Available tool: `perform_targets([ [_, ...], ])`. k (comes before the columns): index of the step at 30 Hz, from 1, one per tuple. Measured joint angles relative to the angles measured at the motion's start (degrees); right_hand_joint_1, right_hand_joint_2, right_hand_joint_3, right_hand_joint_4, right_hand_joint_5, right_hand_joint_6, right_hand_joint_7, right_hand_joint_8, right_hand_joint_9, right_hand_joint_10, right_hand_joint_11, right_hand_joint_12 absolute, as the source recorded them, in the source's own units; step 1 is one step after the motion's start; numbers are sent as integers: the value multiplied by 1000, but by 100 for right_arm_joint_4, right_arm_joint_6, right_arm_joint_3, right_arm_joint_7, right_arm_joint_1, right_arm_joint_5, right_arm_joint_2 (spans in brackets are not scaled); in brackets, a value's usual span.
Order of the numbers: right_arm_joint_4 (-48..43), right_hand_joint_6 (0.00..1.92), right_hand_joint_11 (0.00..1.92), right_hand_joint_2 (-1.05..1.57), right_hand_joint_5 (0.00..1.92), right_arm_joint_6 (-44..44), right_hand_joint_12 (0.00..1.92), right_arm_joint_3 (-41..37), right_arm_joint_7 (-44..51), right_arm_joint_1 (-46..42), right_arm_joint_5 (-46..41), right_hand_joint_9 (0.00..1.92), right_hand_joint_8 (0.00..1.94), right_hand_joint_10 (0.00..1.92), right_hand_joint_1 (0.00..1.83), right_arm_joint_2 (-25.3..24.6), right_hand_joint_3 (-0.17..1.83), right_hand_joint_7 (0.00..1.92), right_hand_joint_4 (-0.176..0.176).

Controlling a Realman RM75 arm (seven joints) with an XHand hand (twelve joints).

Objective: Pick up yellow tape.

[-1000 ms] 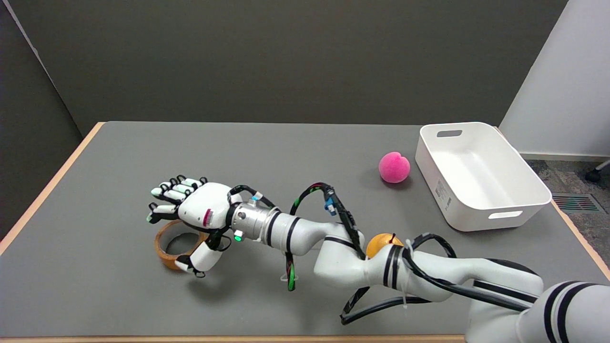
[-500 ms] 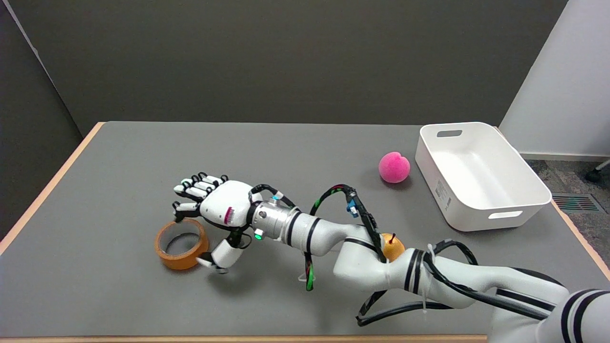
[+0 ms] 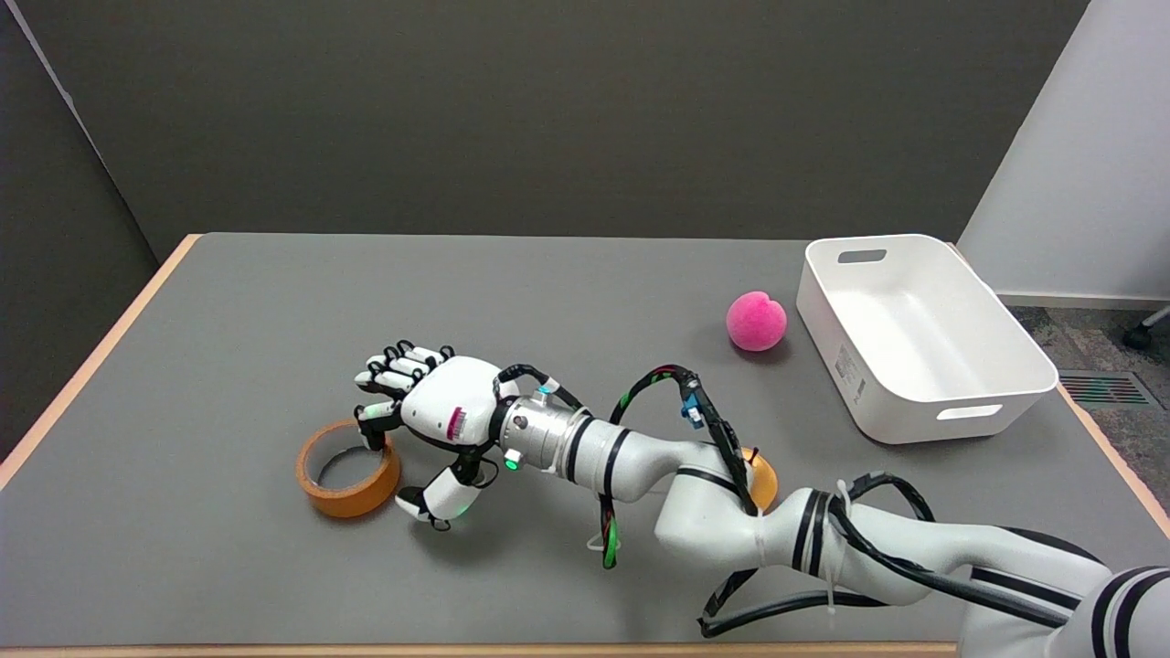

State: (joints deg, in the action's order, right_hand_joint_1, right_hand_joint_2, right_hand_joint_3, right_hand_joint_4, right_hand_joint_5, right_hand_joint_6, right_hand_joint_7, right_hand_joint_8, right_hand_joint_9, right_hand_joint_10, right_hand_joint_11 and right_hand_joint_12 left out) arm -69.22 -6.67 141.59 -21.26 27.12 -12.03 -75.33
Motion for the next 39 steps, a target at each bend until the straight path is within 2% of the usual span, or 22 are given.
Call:
perform_targets([
  [14,126,967,-1,627,408,-209,653,37,16,-11,-2,-1,221,288,657,-178,891,103,176],
  [27,852,1007,-1,648,417,-411,680,99,-5,65,-109,-1,225,318,704,-436,890,110,176],
  [29,975,1043,-1,650,427,-441,673,104,-9,92,-147,-1,234,328,724,-476,913,109,176],
  [31,1071,1603,-1,1132,571,-473,629,108,-12,116,-175,95,332,122,791,-510,406,87,176],
  [34,1188,1561,-1,1111,643,-533,627,113,-16,147,-211,20,269,363,842,-549,399,176,176],
  [39,1337,1548,-1,1085,662,-636,623,109,-20,189,-262,39,299,399,853,-600,434,210,176],
])
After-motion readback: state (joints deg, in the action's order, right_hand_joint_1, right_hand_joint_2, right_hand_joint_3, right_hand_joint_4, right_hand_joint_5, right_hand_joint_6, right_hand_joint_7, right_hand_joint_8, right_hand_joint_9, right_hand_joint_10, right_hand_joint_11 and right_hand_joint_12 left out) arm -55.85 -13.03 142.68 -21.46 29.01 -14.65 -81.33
